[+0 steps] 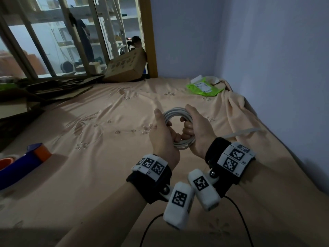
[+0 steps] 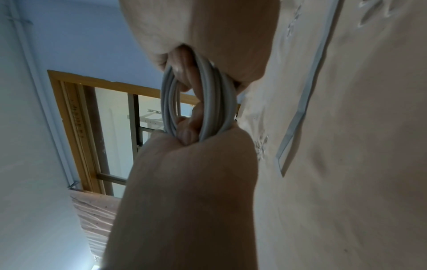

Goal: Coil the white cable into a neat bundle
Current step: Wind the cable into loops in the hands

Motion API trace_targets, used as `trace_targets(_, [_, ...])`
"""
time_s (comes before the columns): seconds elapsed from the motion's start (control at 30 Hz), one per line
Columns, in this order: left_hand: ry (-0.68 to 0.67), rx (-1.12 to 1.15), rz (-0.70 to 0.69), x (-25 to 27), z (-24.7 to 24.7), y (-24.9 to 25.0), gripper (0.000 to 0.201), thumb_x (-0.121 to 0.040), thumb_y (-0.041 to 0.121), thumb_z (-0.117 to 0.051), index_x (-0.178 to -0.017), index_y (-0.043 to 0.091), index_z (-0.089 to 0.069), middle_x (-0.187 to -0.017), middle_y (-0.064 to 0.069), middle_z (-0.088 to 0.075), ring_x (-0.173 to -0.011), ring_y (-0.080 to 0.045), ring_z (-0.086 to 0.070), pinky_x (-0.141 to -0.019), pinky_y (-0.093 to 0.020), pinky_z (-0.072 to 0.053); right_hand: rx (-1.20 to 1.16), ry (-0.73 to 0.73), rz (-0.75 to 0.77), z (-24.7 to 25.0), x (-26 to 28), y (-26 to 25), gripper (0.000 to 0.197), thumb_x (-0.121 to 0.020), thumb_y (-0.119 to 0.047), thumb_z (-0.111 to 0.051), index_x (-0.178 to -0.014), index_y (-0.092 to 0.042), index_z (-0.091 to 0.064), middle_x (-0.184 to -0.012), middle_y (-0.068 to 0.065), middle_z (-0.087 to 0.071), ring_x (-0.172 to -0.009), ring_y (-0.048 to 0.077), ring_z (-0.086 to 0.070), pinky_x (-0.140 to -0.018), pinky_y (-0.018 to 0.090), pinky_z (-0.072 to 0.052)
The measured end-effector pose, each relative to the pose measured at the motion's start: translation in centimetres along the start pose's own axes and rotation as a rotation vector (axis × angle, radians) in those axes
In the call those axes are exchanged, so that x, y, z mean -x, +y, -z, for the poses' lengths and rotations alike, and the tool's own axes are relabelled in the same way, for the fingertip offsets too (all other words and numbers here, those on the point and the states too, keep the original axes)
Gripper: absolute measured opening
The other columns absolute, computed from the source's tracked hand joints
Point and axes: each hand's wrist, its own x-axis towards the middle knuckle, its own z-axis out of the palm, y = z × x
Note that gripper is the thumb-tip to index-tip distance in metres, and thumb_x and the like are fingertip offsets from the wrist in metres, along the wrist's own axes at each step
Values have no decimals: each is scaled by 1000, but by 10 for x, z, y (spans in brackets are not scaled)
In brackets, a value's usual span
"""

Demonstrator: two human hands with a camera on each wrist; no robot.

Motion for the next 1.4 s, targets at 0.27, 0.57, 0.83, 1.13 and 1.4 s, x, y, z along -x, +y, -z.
trace_targets(0.27, [-322,-310,-169,-1,21,3,36,-101,49,-36,-110,18,-52,-88,0,-53,-75,-12,-53,-71,-28,-44,-91,39,11,6,0,-12,40,-95,-40,-60,-71,-10,-49,-42,-6,-27,-33,9,-21,-35,19,-22])
trace_targets(0.57, [-684,-1408,-1357,-9,41,19,46,-86,54,-57,-114,19,-63,-125,-4,-56,-128,-24,-41,-107,-45,-26,34,49,51,16,-3,-27,43,-96,-42,-57,-71,-7,-54,-42,-4,-34,-34,11,-31,-39,21,-29])
trace_targets(0.83, [-681,-1435,-1126,-5,21,21,30,-86,40,-68,-97,16,-53,-93,7,-59,-95,-17,-53,-105,-42,-23,12,40,105,10,-5,-43,39,-98,-35,-57,-70,-8,-53,-48,-3,-34,-32,6,-26,-32,18,-25])
trace_targets(1.13, [-608,-1656,-1033,-5,9,11,39,-93,51,-53,-96,13,-46,-93,-7,-60,-86,-31,-56,-82,-43,-39,86,-40,99,6,-2,-52,33,-101,-28,-50,-72,-14,-44,-38,-7,-34,-30,5,-25,-31,17,-23])
trace_targets(1.4, [-757,-1325,-719,-9,16,13,37,-99,36,-50,-89,1,-51,-75,-13,-55,-66,-29,-51,-61,-38,-38,5,-230,-87,15,6,-60,29,-106,-26,-38,-101,-4,-56,-66,9,-51,-48,15,-52,-46,22,-50])
